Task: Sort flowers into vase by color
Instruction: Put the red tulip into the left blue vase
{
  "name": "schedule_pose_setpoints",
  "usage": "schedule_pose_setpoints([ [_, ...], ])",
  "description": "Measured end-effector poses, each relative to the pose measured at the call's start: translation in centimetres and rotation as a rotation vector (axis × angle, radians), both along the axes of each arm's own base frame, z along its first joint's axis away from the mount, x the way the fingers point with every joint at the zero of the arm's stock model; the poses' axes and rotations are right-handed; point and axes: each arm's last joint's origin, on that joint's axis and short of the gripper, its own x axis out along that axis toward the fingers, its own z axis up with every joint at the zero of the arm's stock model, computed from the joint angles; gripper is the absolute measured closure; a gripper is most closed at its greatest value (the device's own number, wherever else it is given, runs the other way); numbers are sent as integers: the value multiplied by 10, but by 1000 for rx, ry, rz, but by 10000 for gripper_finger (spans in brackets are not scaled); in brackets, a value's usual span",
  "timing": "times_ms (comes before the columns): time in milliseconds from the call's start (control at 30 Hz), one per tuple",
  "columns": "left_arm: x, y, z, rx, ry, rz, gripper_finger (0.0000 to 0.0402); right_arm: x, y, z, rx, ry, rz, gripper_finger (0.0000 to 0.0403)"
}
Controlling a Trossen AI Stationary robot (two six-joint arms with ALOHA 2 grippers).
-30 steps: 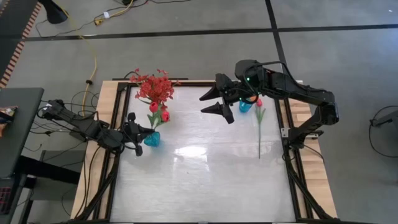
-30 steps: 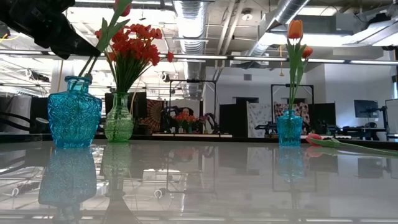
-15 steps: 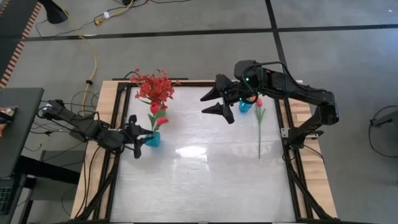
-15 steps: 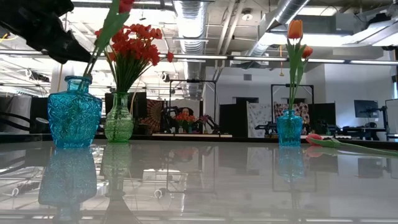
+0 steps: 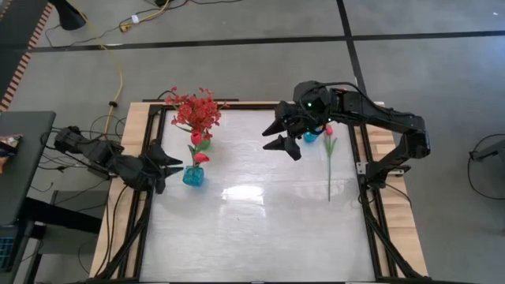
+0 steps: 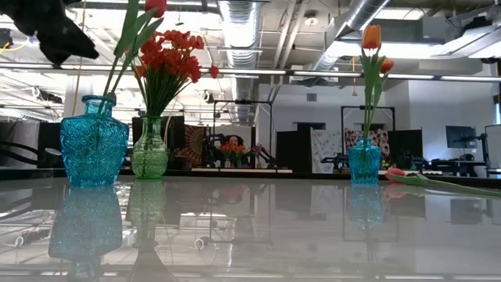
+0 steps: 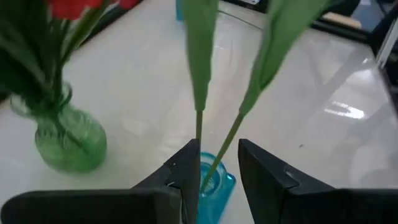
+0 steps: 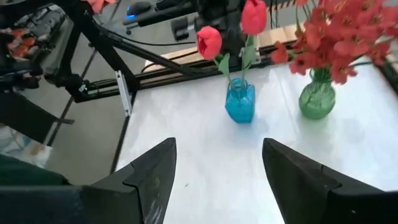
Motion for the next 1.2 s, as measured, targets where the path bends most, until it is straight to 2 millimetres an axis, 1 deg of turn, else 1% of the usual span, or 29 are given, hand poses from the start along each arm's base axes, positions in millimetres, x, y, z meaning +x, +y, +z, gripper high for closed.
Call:
schedule_pose_setpoints([
  [167,-11,4,20,-161,-1,29,306,-1,14,-4,71,63,5,138],
  [300,-15,2,34,-318,-17,-12,306,-7,30,-13,138,205,13,138],
  [433,-16,0,36,-436,3,-47,305,-22,51,-27,211,442,11,138],
  [567,-14,-2,36,-458,27,-59,305,-41,72,-39,272,694,-32,138],
  [667,-10,-4,35,-461,44,-51,305,-53,84,-51,316,799,-86,138],
  [733,-8,-6,34,-464,63,-56,305,-66,87,-62,335,841,-159,138],
  [800,-4,-8,33,-460,92,-77,305,-83,83,-73,338,848,-257,138],
  [867,-1,-10,32,-447,112,-89,305,-101,73,-90,344,832,-390,138],
  [1033,9,-14,28,-395,157,-88,305,-138,46,-146,392,779,-751,138],
  [1067,11,-15,28,-386,166,-85,305,-143,42,-157,405,772,-795,138],
  [1200,22,-21,26,-367,186,-119,305,-150,33,-204,443,730,-936,138],
])
